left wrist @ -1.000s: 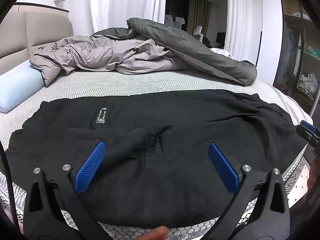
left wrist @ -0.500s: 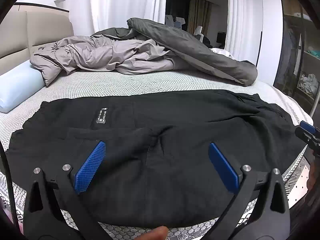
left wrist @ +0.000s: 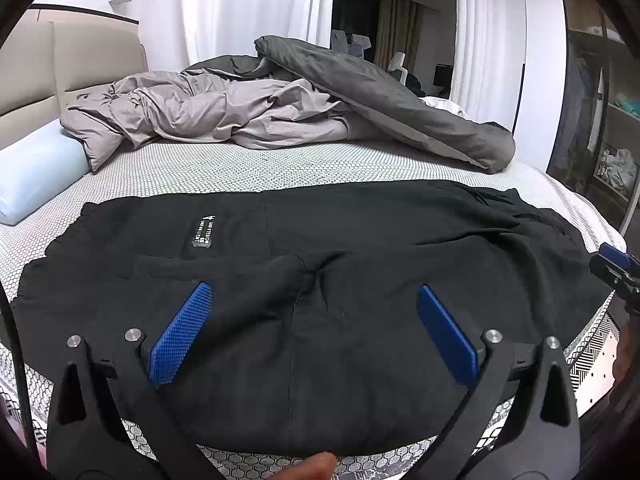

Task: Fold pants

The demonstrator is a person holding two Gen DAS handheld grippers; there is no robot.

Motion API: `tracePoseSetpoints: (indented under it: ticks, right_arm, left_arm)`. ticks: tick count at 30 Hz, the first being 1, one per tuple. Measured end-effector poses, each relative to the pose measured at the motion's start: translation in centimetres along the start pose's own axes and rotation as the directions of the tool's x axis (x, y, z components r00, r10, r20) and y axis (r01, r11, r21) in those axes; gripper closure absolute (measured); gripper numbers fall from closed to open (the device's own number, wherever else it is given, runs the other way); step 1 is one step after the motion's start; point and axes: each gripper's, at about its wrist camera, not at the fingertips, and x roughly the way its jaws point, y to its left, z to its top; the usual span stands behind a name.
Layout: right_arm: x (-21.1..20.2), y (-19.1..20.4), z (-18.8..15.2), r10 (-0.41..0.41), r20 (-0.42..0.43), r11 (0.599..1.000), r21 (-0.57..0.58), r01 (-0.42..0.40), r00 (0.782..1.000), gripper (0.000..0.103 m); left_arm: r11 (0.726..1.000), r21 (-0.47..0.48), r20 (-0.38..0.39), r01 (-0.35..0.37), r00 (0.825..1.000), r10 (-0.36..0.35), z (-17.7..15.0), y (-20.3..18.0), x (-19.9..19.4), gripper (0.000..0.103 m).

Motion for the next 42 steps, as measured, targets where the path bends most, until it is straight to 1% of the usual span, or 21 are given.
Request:
tracePoseSetpoints:
  ticks: [24, 32, 38, 42]
  right_arm:
    - [0.0, 0.0, 0.0, -0.006, 0.003, 1.000, 0.005, 0.006, 1.000, 0.000]
    - [-0.1, -0.4, 0.1, -0.011, 0.003, 1.000, 0.023, 0.011, 1.000, 0.000]
    - [0.1, -0.6, 0.0, -0.002, -0.020, 1.000, 0.011, 0.003, 1.000, 0.000]
    - [0.4, -1.1, 0.1, 0.007, -0.034, 1.000, 0.026, -0.006, 0.999, 0.000]
  left_arm:
    - [1.000, -0.002, 0.002, 0.001, 1.000, -0.001, 0.2, 0.1, 0.0, 0.001]
    - [1.000, -0.025, 0.010, 0.005, 1.000, -0.005, 0.2, 0.8, -0.3, 0.001]
    - [0.998, -0.067, 0.014, 0.003, 1.000, -0.002, 0.2, 2.5, -1.1, 0.001]
    - [0.992, -0.122, 0.014, -0.027, 0.999, 0.029, 0.0, 5.3, -1.9, 0.001]
